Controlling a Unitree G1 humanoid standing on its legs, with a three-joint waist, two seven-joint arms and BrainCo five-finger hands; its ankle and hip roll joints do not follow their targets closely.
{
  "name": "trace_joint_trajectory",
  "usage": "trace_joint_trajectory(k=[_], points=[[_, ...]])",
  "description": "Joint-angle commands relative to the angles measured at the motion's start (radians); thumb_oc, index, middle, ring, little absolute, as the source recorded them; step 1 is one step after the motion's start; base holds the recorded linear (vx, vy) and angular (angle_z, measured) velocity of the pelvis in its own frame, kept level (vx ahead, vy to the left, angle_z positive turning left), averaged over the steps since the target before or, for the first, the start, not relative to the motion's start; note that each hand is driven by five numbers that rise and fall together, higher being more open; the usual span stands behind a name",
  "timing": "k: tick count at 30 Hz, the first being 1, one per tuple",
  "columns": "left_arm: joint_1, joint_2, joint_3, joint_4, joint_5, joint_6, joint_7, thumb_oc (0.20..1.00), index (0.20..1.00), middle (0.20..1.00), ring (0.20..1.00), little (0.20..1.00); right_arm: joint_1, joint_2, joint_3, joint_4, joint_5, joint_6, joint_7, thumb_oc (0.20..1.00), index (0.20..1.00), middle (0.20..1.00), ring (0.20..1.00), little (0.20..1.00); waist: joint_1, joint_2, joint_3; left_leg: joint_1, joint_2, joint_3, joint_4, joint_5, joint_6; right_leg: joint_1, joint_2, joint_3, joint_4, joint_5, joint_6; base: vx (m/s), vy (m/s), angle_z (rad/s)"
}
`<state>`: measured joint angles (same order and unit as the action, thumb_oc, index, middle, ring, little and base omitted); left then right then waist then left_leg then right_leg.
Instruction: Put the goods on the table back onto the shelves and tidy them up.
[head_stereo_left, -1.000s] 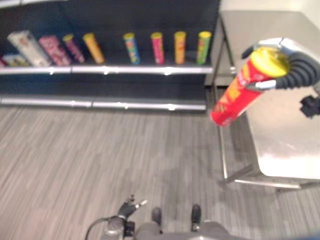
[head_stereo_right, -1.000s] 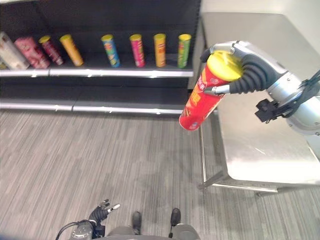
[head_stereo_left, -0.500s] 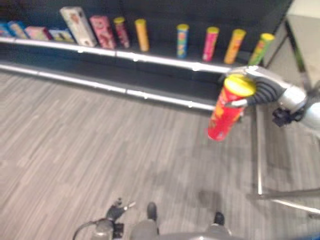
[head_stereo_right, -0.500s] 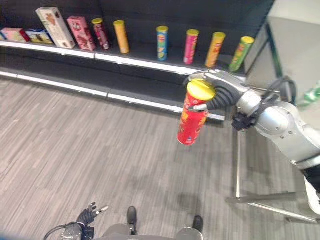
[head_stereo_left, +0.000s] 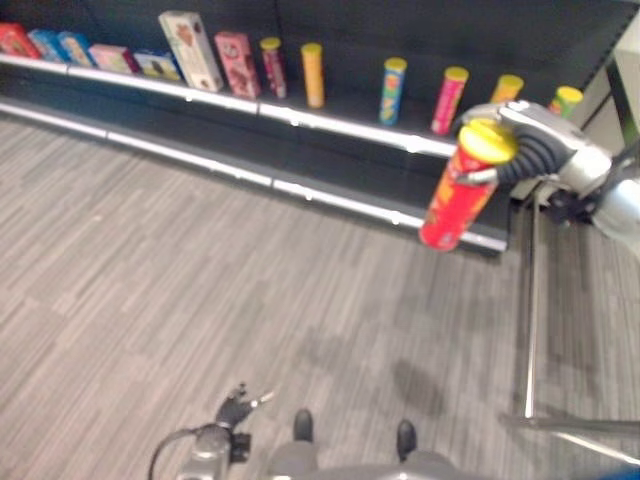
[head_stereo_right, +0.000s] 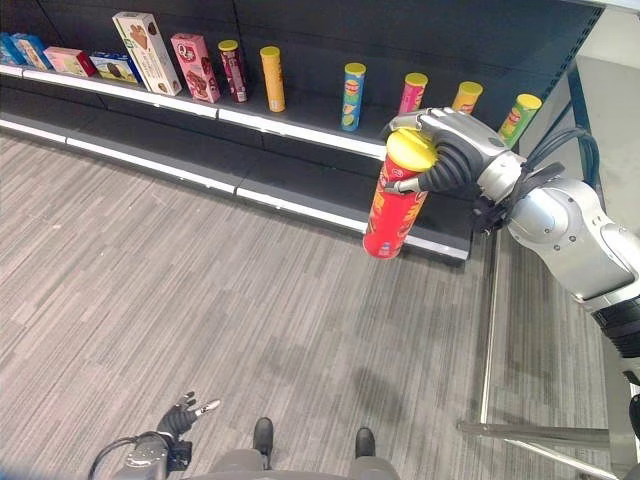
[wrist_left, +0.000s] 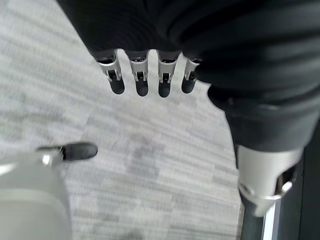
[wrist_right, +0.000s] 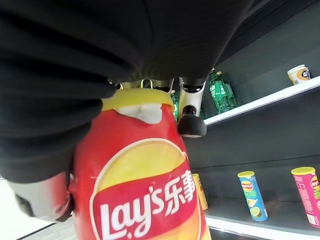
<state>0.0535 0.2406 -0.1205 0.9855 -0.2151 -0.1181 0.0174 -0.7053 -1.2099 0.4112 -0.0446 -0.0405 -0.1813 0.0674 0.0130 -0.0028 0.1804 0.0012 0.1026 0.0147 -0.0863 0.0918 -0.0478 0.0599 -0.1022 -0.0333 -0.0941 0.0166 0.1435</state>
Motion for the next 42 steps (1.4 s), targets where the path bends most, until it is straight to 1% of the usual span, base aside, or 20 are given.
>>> trace_joint_trajectory(k=[1,4,7,8,10,13,18,20,21,23,24,25,26,28,30,31,34,36,37,42], points=[[-0.012,0.060,-0.026,-0.004,0.017,-0.014,0.008,1.000,1.000,1.000,1.000,1.000,0.016,0.045,-0.074,-0.023,-0.002,-0.007,-0.062,0.200,0.200,0.200,0.200,0.200,0.014,-0.051,-0.037,0.026,-0.085,0.011,-0.001,-0.099,-0.033,-0.007,0.071,0.003,0.012,-0.032,-0.023,0.10,-0.085,0.19],[-0.012,0.059,-0.028,-0.016,0.021,-0.015,0.010,1.000,1.000,1.000,1.000,1.000,0.057,0.061,-0.111,-0.032,-0.002,-0.008,-0.067,0.200,0.200,0.200,0.200,0.200,0.011,-0.049,-0.032,0.039,-0.075,0.014,0.007,-0.104,-0.038,-0.002,0.068,-0.008,0.019,-0.040,-0.025,0.06,-0.090,0.07],[-0.016,0.064,-0.033,-0.048,0.017,-0.015,0.009,1.000,1.000,1.000,1.000,1.000,0.071,0.062,-0.133,-0.038,0.009,-0.013,-0.073,0.200,0.200,0.200,0.200,0.200,0.013,-0.059,0.008,-0.043,-0.079,0.011,0.209,-0.162,-0.059,-0.006,0.055,-0.014,0.052,-0.062,-0.041,0.01,-0.087,0.10],[-0.014,0.057,-0.033,-0.056,0.007,-0.012,0.010,1.000,1.000,1.000,1.000,1.000,0.089,0.062,-0.149,-0.040,0.017,-0.011,-0.074,0.200,0.200,0.200,0.200,0.200,0.021,-0.064,0.028,-0.101,-0.088,0.001,0.329,-0.148,-0.070,0.009,0.047,-0.021,0.060,-0.073,-0.051,0.07,-0.079,0.25],[-0.015,0.054,-0.034,-0.051,0.000,-0.010,0.014,1.000,1.000,1.000,1.000,1.000,0.107,0.061,-0.161,-0.030,0.022,-0.009,-0.078,0.200,0.200,0.200,0.200,0.200,0.022,-0.066,0.036,-0.143,-0.084,-0.003,0.383,-0.134,-0.075,0.020,0.043,-0.030,0.060,-0.080,-0.053,0.10,-0.024,0.29],[0.011,0.041,-0.030,-0.034,-0.015,-0.002,0.012,1.000,1.000,1.000,1.000,1.000,0.167,0.041,-0.199,-0.030,0.031,-0.002,-0.067,0.200,0.200,0.200,0.200,0.200,0.037,-0.063,0.020,-0.203,-0.046,0.005,0.258,-0.094,-0.064,0.059,0.034,-0.032,0.048,-0.116,-0.042,0.36,0.068,0.32],[0.040,0.041,-0.030,-0.011,-0.040,-0.001,0.013,1.000,1.000,1.000,1.000,1.000,0.163,0.027,-0.201,0.024,0.041,-0.003,-0.096,0.200,0.200,0.200,0.200,0.200,0.085,-0.064,0.001,-0.341,-0.013,0.002,0.009,0.022,-0.105,0.173,0.018,-0.008,0.011,-0.173,-0.019,0.41,0.107,-0.12],[0.071,0.040,-0.019,0.009,-0.027,0.000,0.008,1.000,1.000,1.000,1.000,1.000,0.170,0.037,-0.193,0.023,0.029,0.003,-0.088,0.200,0.200,0.200,0.200,0.200,0.113,-0.058,-0.023,-0.342,-0.004,0.017,-0.001,0.018,-0.103,0.220,0.000,0.008,0.016,-0.186,-0.002,0.73,0.253,0.26],[0.089,0.035,-0.015,0.011,-0.025,0.000,0.007,1.000,1.000,1.000,1.000,1.000,0.175,0.054,-0.189,0.014,-0.001,0.006,-0.081,0.200,0.200,0.200,0.200,0.200,0.128,-0.050,-0.033,-0.323,-0.003,0.004,-0.001,0.074,-0.100,0.243,-0.014,0.012,0.031,-0.192,0.010,0.86,0.331,-0.10],[0.095,0.038,-0.002,0.018,-0.013,0.003,0.006,1.000,1.000,1.000,1.000,1.000,0.174,0.077,-0.186,0.007,-0.029,0.018,-0.068,0.200,0.200,0.200,0.200,0.200,0.145,-0.061,-0.050,-0.287,-0.031,0.009,0.011,0.104,-0.084,0.245,-0.074,0.021,0.103,-0.133,0.040,0.61,0.264,-0.43],[0.101,0.045,-0.001,0.009,-0.001,0.005,0.005,1.000,1.000,1.000,1.000,1.000,0.175,0.086,-0.181,0.009,-0.042,0.019,-0.065,0.200,0.200,0.200,0.200,0.200,0.151,-0.074,-0.049,-0.263,-0.054,0.022,0.022,0.088,-0.068,0.220,-0.112,0.035,0.174,-0.051,0.052,0.35,0.169,-0.38],[0.101,0.045,-0.001,0.009,-0.001,0.005,0.005,1.000,1.000,1.000,1.000,1.000,0.175,0.086,-0.181,0.010,-0.042,0.019,-0.065,0.200,0.200,0.200,0.200,0.200,0.153,-0.072,-0.051,-0.265,-0.052,0.023,0.021,0.090,-0.067,0.217,-0.110,0.038,0.174,-0.049,0.052,0.42,0.278,-0.43],[0.106,0.061,-0.003,-0.013,0.016,0.004,-0.004,1.000,1.000,1.000,1.000,1.000,0.165,0.088,-0.168,0.026,-0.064,0.025,-0.069,0.200,0.200,0.200,0.200,0.200,0.143,-0.072,-0.043,-0.197,-0.095,0.018,0.021,0.052,-0.025,0.134,-0.142,0.081,0.369,0.101,0.034,0.40,0.302,-0.19],[0.102,0.081,-0.002,-0.026,0.020,0.006,-0.007,1.000,1.000,1.000,1.000,1.000,0.135,0.100,-0.148,0.050,-0.069,0.030,-0.073,0.200,0.200,0.200,0.200,0.200,0.127,-0.055,-0.027,-0.138,-0.115,0.003,0.019,0.013,0.017,0.043,-0.144,0.122,0.542,0.216,0.004,0.45,0.340,0.03],[0.099,0.104,0.006,-0.042,0.025,0.003,-0.002,1.000,1.000,1.000,1.000,1.000,0.108,0.117,-0.135,0.078,-0.069,0.029,-0.083,0.200,0.200,0.200,0.200,0.200,0.114,-0.042,-0.005,-0.089,-0.122,-0.001,0.020,-0.026,0.041,-0.051,-0.140,0.136,0.633,0.224,-0.011,0.32,0.217,0.13],[0.093,0.109,0.007,-0.047,0.014,0.004,-0.003,1.000,1.000,1.000,1.000,1.000,0.094,0.113,-0.125,0.084,-0.068,0.026,-0.084,0.200,0.200,0.200,0.200,0.200,0.103,-0.029,0.005,-0.063,-0.119,-0.013,0.019,-0.039,0.049,-0.124,-0.119,0.128,0.666,0.178,-0.023,0.33,0.158,-0.05],[0.076,0.113,0.009,-0.044,-0.008,0.000,-0.003,1.000,1.000,1.000,1.000,1.000,0.067,0.114,-0.117,0.111,-0.037,0.028,-0.083,0.200,0.200,0.200,0.200,0.200,0.064,-0.014,0.031,0.020,-0.129,-0.046,0.009,-0.093,0.050,-0.234,-0.035,0.032,0.495,0.032,-0.022,0.40,0.041,-0.08],[0.061,0.111,0.003,-0.033,-0.016,0.002,-0.007,1.000,1.000,1.000,1.000,1.000,0.057,0.109,-0.116,0.128,-0.018,0.028,-0.088,0.200,0.200,0.200,0.200,0.200,0.033,-0.023,0.032,0.078,-0.164,-0.082,-0.001,-0.133,0.047,-0.298,0.026,-0.003,0.284,0.044,0.009,0.60,-0.041,0.11],[0.044,0.099,0.000,-0.006,-0.010,0.006,-0.012,1.000,1.000,1.000,1.000,1.000,0.056,0.113,-0.118,0.150,-0.003,0.032,-0.089,0.200,0.200,0.200,0.200,0.200,0.001,-0.029,0.033,0.138,-0.181,-0.127,-0.001,-0.172,0.041,-0.324,0.061,-0.027,0.117,0.092,0.035,0.72,-0.045,0.42],[0.029,0.073,-0.027,0.007,0.014,0.002,-0.019,1.000,1.000,1.000,1.000,1.000,0.059,0.083,-0.120,0.149,0.005,0.035,-0.086,0.200,0.200,0.200,0.200,0.200,-0.034,-0.035,0.018,0.237,-0.191,-0.198,-0.001,-0.245,0.028,-0.321,0.071,-0.071,0.020,0.134,0.037,0.51,-0.071,0.68]])
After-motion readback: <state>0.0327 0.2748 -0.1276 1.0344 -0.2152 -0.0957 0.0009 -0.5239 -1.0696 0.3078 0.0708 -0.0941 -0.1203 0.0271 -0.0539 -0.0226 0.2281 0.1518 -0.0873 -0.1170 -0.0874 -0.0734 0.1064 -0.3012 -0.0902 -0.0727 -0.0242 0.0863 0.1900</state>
